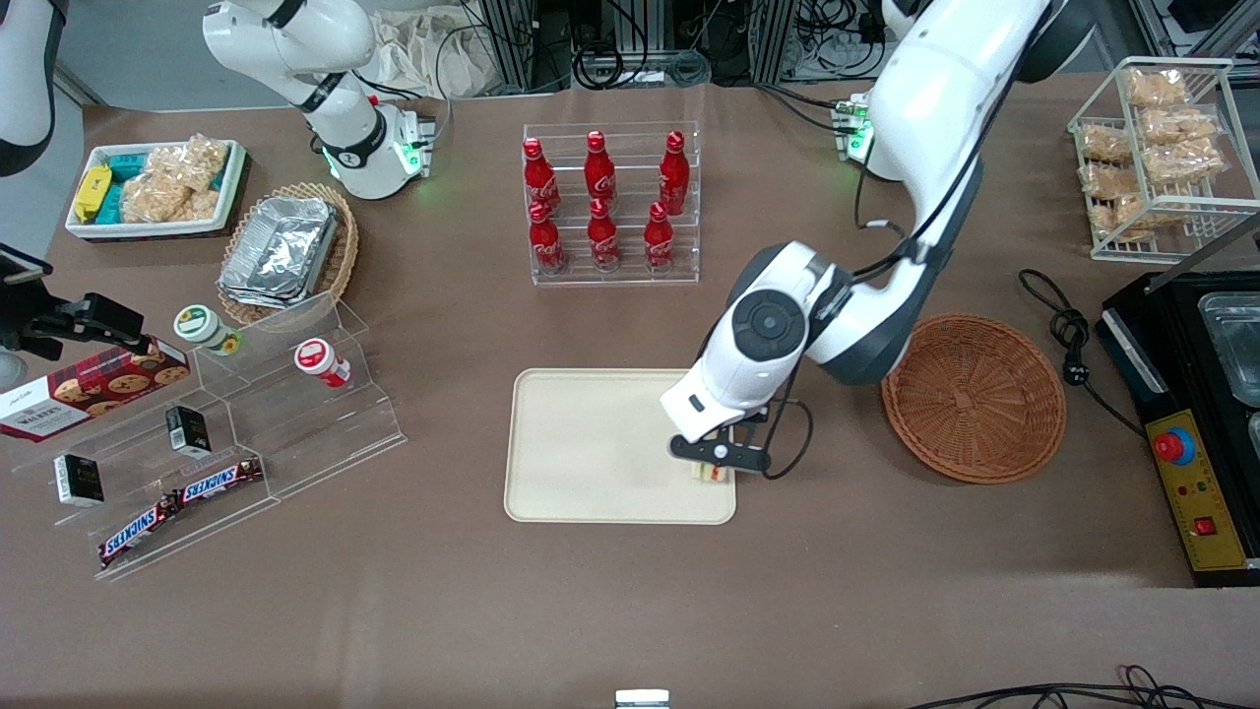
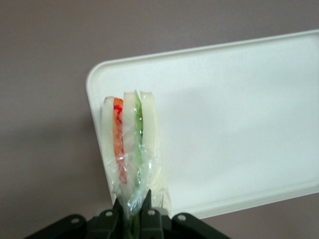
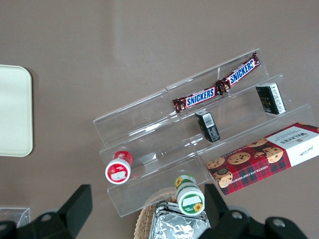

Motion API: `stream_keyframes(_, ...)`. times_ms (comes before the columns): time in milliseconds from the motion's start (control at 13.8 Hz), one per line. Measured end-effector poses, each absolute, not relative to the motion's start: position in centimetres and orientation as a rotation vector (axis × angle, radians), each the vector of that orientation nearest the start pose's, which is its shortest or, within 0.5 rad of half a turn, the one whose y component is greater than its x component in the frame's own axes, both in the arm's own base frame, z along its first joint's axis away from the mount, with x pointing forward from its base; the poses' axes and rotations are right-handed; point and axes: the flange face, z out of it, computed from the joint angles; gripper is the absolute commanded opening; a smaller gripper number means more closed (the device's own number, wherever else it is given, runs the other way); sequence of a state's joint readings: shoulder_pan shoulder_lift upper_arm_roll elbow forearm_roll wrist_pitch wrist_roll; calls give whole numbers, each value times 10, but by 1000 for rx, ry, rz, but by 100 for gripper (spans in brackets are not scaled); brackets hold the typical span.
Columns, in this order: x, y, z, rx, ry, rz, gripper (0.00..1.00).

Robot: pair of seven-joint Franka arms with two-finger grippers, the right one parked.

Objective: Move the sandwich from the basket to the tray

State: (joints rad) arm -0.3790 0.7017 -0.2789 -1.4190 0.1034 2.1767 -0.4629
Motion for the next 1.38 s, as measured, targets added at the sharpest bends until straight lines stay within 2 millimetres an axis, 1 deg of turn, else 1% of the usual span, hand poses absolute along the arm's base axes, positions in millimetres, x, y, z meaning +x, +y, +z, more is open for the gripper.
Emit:
stream_keyframes(72,608,-412,283,-3256,287,-37,18)
stream_keyframes(145,610,-411,267,-3256,280,-28,45)
stream_keyframes(217,611,-408,255,-3252,273,-19,94)
stream_keyframes(290,612,-407,248,-3249,268,-15,99)
stream_keyframes(362,613,-406,247,-3247,265,-15,100)
stream_keyframes(507,616,-406,253,-3253,234,-29,100)
stream_keyframes(652,618,-405,269,-3241,190,-7,99)
stream_keyframes(725,619,-402,284,-3224,178,21,99)
stream_keyframes(797,621,-397,309,-3208,158,35,100)
stream_keyframes(870,627,-388,341,-3201,122,20,99)
stream_keyframes(942,635,-372,375,-3200,80,-15,99)
stream_keyframes(1014,644,-348,408,-3201,27,-52,99)
stream_keyframes(1159,655,-290,463,-3182,-67,-76,99)
stream_keyframes(1232,657,-258,485,-3167,-62,-64,99)
stream_keyframes(1377,657,-200,517,-3138,34,-19,99)
